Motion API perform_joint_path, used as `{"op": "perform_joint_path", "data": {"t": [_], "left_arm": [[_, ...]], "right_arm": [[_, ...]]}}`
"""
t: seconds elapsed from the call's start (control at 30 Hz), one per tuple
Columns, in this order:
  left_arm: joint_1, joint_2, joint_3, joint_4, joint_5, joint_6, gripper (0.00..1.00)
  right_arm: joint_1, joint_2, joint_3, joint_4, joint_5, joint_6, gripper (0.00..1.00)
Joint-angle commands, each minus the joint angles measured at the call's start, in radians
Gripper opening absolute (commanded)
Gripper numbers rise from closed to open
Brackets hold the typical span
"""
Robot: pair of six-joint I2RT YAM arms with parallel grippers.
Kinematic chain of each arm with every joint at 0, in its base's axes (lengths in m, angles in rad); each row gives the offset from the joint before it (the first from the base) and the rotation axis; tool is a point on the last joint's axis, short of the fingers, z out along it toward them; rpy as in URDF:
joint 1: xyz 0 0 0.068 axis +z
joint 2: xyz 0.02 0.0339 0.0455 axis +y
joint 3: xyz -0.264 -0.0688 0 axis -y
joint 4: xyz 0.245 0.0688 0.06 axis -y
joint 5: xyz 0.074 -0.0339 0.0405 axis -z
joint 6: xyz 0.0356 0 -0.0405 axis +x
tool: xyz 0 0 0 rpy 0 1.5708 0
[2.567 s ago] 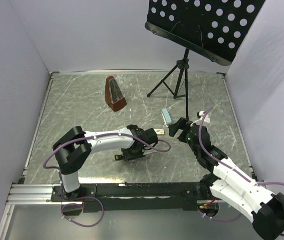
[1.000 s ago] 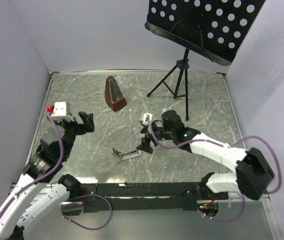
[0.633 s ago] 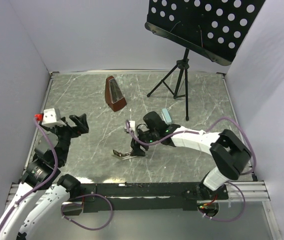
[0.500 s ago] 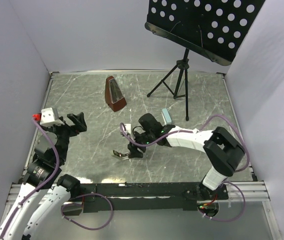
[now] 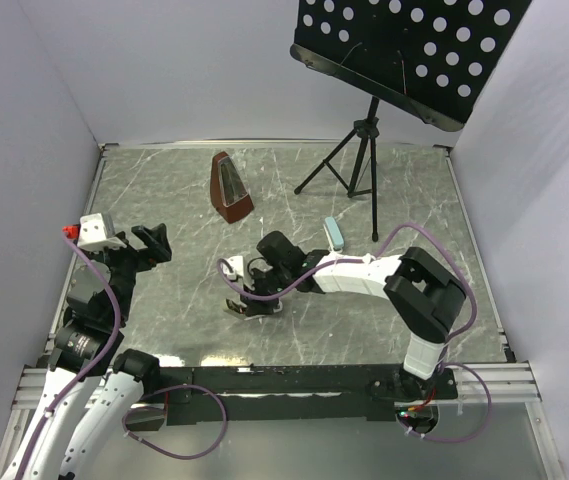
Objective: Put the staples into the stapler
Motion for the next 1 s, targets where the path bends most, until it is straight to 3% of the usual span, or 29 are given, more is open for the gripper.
{"op": "perform_joint_path", "data": {"t": [0.0, 0.2, 0.63, 0.73, 0.97], "left_arm": [[0.008, 0.007, -0.007, 0.052, 0.022, -0.005, 0.97], [0.009, 0.007, -0.01, 0.052, 0.03, -0.004, 0.97], [0.009, 0.002, -0.01, 0.053, 0.035, 0.0, 0.97], [0.009, -0.003, -0.01, 0.052, 0.03, -0.002, 0.97], [0.009, -0.007, -0.01, 0.052, 0.029, -0.002, 0.97]], "right_arm": [[0.021, 0.026, 0.049, -0.022, 0.016, -0.049, 0.48], [0.029, 0.039, 0.054, -0.028, 0.04, -0.059, 0.4], [0.038, 0.033, 0.051, 0.012, 0.097, -0.013, 0.12], [0.039, 0.017, 0.043, 0.062, 0.178, 0.05, 0.01], [0.045, 0.006, 0.046, 0.185, 0.493, 0.268, 0.0]]}}
